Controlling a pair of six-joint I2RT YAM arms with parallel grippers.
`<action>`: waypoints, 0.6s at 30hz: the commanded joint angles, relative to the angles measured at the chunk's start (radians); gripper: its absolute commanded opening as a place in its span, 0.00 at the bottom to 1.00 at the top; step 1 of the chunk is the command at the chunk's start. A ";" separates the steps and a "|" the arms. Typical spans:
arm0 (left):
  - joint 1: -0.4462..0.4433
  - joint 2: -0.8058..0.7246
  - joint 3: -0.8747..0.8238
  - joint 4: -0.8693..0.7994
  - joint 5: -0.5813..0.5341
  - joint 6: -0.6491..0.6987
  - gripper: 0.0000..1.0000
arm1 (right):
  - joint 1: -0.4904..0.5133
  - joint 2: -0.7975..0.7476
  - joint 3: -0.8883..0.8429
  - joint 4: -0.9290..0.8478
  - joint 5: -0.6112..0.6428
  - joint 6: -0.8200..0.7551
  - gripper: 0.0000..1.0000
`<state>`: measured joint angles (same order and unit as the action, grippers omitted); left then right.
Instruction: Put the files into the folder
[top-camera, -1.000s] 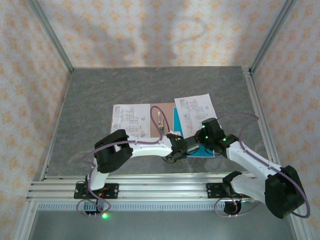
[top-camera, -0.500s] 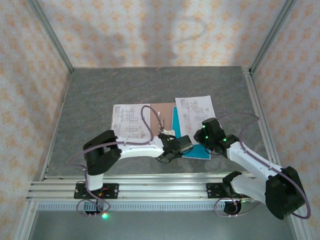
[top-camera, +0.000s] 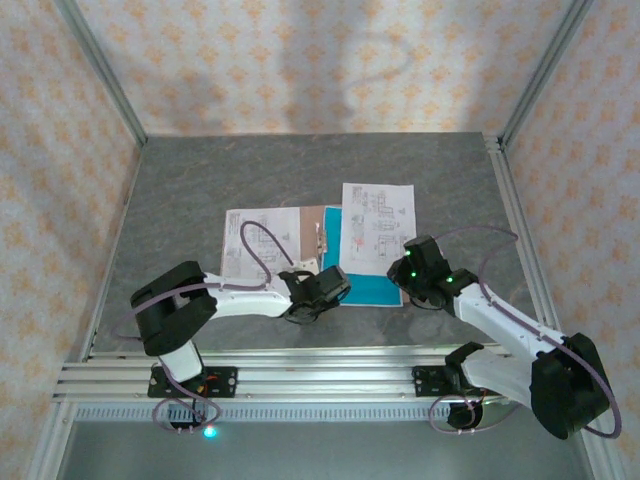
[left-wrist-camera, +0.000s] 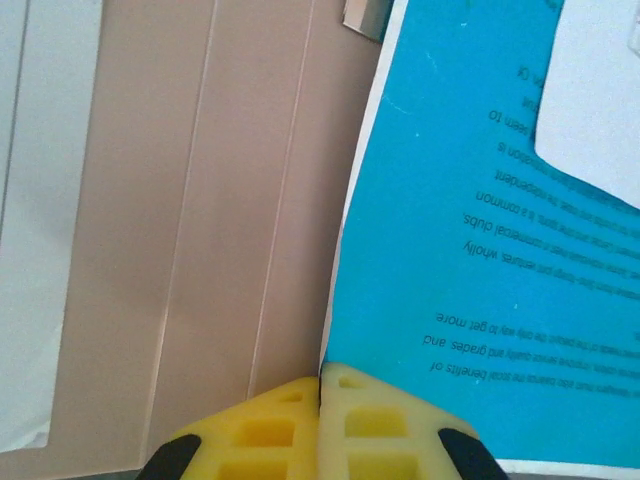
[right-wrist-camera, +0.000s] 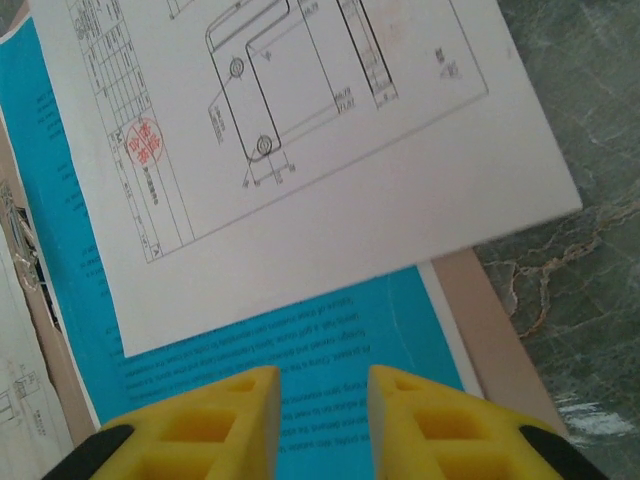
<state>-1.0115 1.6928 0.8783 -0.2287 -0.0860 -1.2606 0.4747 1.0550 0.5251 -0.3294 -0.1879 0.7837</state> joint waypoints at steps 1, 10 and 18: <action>0.008 -0.017 -0.028 0.113 0.017 -0.037 0.00 | -0.005 -0.020 0.003 -0.006 0.003 0.000 0.28; 0.010 -0.054 -0.078 0.152 0.023 -0.108 0.00 | -0.005 -0.013 -0.002 0.012 -0.002 0.002 0.28; 0.016 -0.033 -0.105 0.219 0.034 -0.158 0.00 | -0.005 0.049 0.031 0.022 -0.010 -0.008 0.27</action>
<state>-1.0050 1.6592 0.7837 -0.0467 -0.0441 -1.3788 0.4747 1.0889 0.5255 -0.3199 -0.2035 0.7837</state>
